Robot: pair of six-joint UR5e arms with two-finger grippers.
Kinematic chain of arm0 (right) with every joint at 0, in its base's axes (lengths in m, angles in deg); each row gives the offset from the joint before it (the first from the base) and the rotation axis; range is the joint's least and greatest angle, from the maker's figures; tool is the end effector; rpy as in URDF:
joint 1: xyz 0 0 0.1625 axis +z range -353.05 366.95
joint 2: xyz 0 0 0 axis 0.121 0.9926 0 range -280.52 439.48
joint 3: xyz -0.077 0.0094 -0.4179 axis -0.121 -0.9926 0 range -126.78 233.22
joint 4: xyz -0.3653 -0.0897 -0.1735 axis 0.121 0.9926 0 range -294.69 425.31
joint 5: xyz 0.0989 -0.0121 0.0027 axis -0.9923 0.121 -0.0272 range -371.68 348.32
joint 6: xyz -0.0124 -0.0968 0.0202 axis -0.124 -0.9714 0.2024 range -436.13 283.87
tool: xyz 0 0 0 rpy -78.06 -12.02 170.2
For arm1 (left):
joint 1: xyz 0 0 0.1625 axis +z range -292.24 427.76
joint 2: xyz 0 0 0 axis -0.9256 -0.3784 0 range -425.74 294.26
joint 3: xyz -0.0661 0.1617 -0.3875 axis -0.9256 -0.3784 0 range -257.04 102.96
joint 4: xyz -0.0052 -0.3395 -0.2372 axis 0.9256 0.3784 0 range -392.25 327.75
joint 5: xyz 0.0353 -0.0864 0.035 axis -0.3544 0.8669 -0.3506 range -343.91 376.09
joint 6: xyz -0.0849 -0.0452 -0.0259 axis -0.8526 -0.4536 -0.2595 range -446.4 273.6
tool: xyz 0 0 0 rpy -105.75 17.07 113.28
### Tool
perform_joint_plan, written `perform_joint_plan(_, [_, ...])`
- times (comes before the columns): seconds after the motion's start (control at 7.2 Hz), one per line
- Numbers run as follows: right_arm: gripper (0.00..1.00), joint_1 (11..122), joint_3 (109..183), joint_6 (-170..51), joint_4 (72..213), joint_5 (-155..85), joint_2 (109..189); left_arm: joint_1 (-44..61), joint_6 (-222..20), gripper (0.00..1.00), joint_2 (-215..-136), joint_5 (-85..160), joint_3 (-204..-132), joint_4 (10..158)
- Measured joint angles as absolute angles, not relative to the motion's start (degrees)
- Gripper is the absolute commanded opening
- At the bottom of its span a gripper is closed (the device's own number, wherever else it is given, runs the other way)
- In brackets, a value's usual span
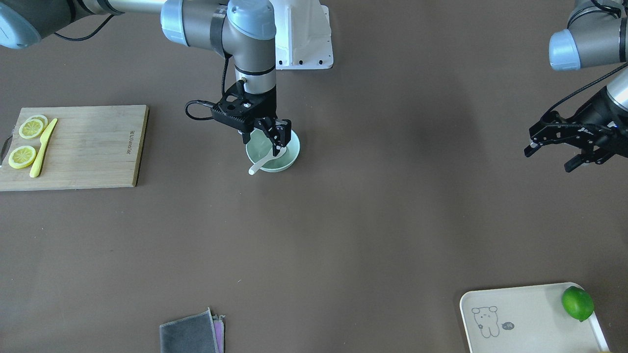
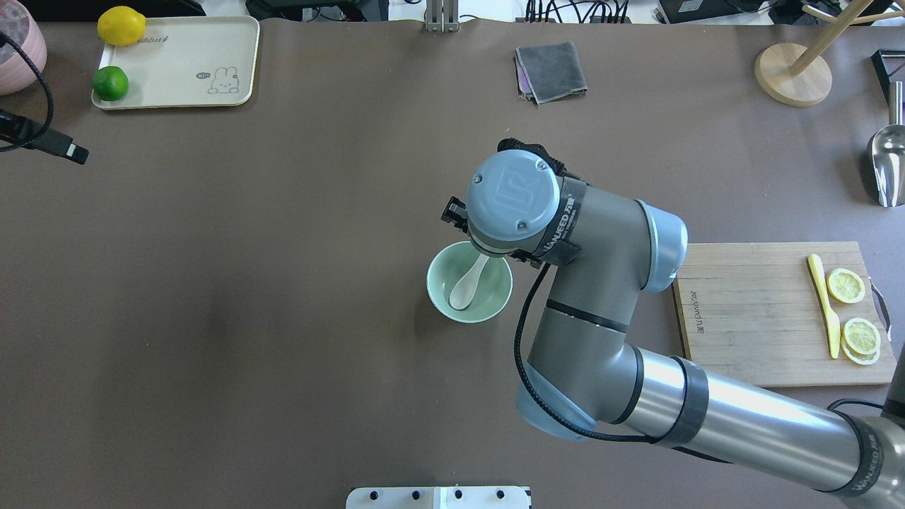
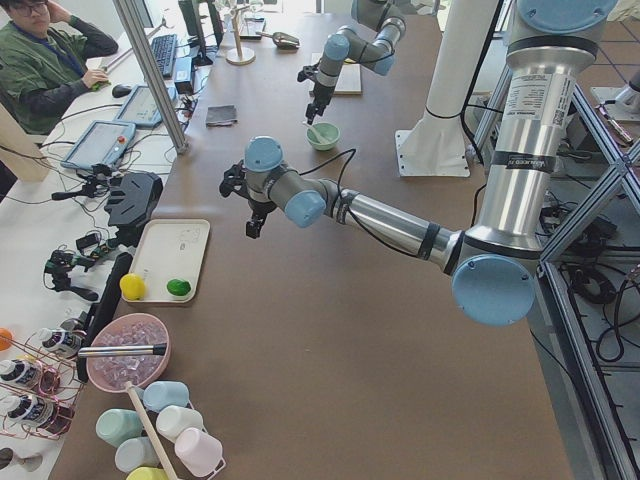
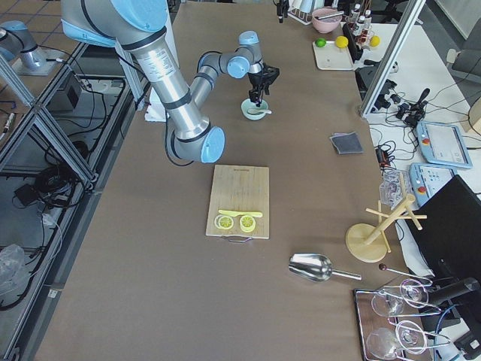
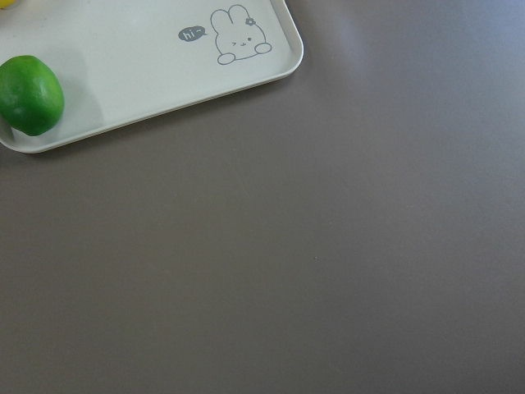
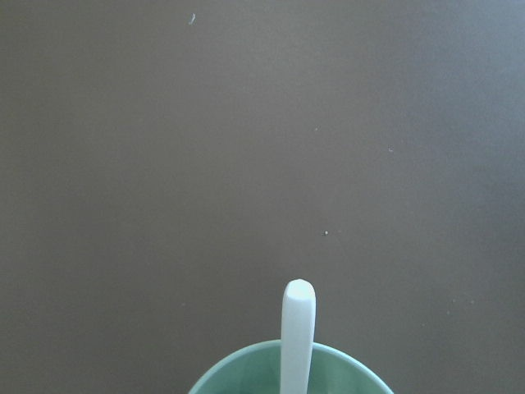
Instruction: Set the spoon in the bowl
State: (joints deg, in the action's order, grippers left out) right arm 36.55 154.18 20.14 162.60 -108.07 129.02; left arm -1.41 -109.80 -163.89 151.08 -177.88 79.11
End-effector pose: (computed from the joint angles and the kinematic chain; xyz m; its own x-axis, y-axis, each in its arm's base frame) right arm -0.5143 -0.4327 0.1810 0.5742 0.4511 0.6832 -0.4891 0.8582 -0.1555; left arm 0.1377 -0.5390 0.4449 0.5648 0.3407 -0.7516 -0.0508 0.9234 0.3805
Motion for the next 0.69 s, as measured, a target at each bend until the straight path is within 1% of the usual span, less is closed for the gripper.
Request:
perform_joint_plan(0.14, [1.0, 40.1, 156.6, 13.5, 164.4, -112.6, 130.7, -1.4, -109.5, 0.98, -163.9, 151.0, -177.7, 79.0])
perform_joint_plan(0.28, [1.0, 44.3, 159.6, 4.2, 165.5, -117.7, 134.4, -1.4, -109.2, 0.98, -163.8, 150.9, -177.5, 78.8])
perform_joint_plan(0.56, [1.0, 54.5, 166.3, -18.8, 165.9, -126.5, 146.9, -1.6, -107.9, 0.98, -163.9, 150.8, -177.2, 78.2])
perform_joint_plan(0.69, [1.0, 59.7, 168.0, -30.7, 165.7, -129.3, 152.9, -2.3, -104.1, 0.98, -164.0, 150.7, -176.6, 76.4])
